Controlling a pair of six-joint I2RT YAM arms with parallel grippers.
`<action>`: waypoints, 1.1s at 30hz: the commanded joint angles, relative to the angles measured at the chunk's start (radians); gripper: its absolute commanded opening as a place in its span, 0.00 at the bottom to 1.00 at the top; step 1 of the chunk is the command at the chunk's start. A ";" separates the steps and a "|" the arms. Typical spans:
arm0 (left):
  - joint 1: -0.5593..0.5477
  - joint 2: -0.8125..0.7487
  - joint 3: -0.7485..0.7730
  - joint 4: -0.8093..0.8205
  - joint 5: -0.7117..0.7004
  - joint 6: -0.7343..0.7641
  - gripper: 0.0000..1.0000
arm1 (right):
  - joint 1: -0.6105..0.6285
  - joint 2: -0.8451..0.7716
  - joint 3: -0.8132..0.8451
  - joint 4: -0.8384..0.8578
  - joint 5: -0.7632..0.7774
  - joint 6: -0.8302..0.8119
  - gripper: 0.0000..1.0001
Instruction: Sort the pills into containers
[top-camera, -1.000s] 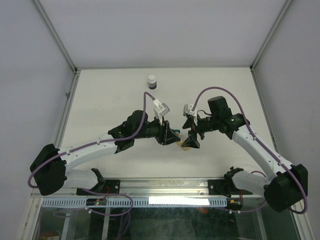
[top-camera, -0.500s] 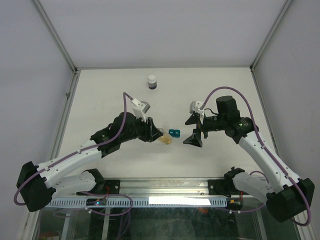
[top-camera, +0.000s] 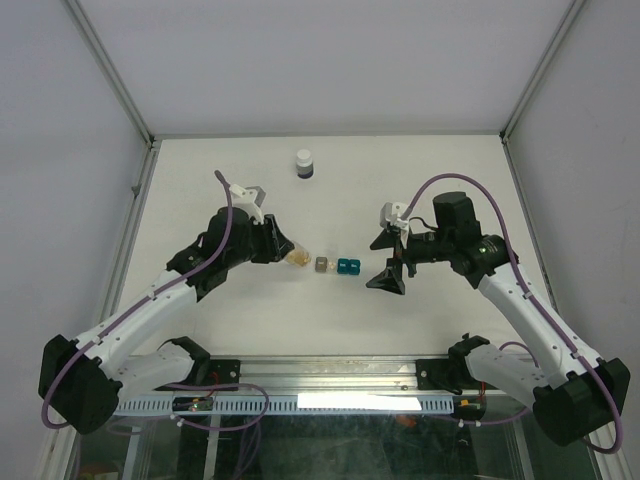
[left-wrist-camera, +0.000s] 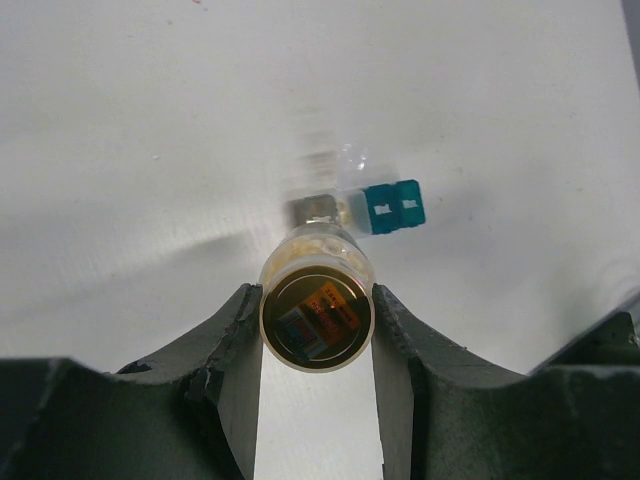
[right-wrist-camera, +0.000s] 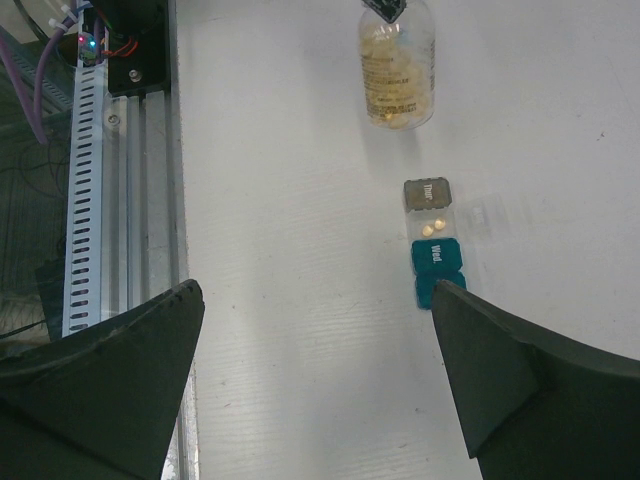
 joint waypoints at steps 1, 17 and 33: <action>0.064 0.035 0.086 -0.015 -0.058 0.059 0.00 | -0.005 -0.024 0.040 0.043 -0.019 0.010 1.00; 0.192 0.389 0.326 -0.108 -0.335 0.253 0.00 | -0.036 -0.001 0.018 0.074 -0.003 0.021 1.00; 0.222 0.681 0.541 -0.152 -0.378 0.313 0.57 | -0.064 0.067 0.012 0.080 -0.028 0.030 1.00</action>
